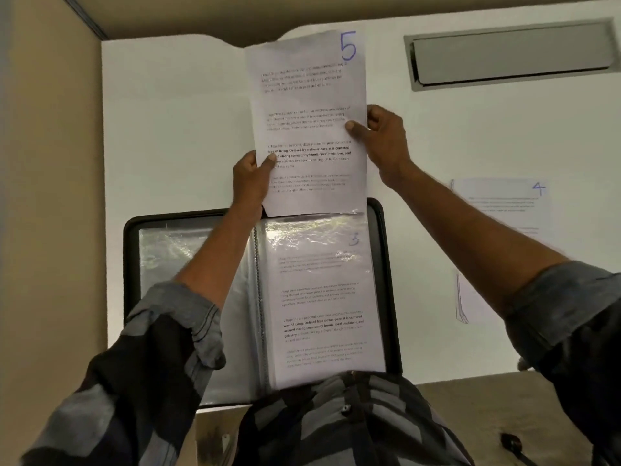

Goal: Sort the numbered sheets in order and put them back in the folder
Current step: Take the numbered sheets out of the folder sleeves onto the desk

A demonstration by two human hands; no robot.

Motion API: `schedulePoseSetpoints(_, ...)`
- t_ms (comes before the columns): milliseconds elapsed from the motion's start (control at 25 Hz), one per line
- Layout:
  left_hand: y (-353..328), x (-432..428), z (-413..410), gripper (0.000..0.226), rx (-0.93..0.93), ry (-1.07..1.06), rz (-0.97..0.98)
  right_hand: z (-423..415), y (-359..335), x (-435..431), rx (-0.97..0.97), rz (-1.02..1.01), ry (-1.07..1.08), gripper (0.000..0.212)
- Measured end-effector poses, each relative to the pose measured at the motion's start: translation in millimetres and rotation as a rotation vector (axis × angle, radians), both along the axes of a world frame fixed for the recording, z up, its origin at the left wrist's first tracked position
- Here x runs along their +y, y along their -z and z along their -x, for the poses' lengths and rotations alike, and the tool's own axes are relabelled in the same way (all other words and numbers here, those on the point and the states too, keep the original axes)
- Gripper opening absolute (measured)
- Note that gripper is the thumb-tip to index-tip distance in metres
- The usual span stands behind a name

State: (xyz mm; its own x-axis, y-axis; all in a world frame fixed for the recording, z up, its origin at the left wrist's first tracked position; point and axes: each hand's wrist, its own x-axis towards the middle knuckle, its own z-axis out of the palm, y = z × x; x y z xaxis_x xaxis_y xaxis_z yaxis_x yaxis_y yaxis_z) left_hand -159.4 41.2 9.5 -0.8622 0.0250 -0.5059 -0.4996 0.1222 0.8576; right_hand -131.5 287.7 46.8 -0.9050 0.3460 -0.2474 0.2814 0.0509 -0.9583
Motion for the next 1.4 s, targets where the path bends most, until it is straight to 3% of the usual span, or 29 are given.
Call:
schedulePoseSetpoints(280,-63.1,2.5,-2.4,0.02,0.126,-0.043,-0.117,-4.4,-63.7,-2.8,0.078,-0.005,0.049,0.029)
schedulePoseSetpoints(520,-96.7,6.3,-41.8,0.021,0.15,0.052,-0.224,-75.9,-87.4,-7.4,0.083,0.032,0.132,0.037)
schedulePoseSetpoints(760,-98.2,16.1,-107.0,0.021,0.158,0.204,-0.107,-170.7,-84.9,10.6,0.021,0.048,0.2,0.034)
schedulePoseSetpoints(960,-99.1,47.2,-162.6,0.009,0.129,0.323,-0.132,-238.2,-81.6,49.3,-0.06,0.048,0.26,0.033)
schedulePoseSetpoints(1120,-88.3,88.6,-195.7,0.015,0.091,0.426,-0.165,-281.3,-75.8,94.9,-0.105,0.026,0.277,0.031)
schedulePoseSetpoints(1400,-60.5,186.9,-245.8,0.013,0.071,0.422,-0.082,-321.0,-43.8,199.1,-0.169,0.055,0.2,0.031)
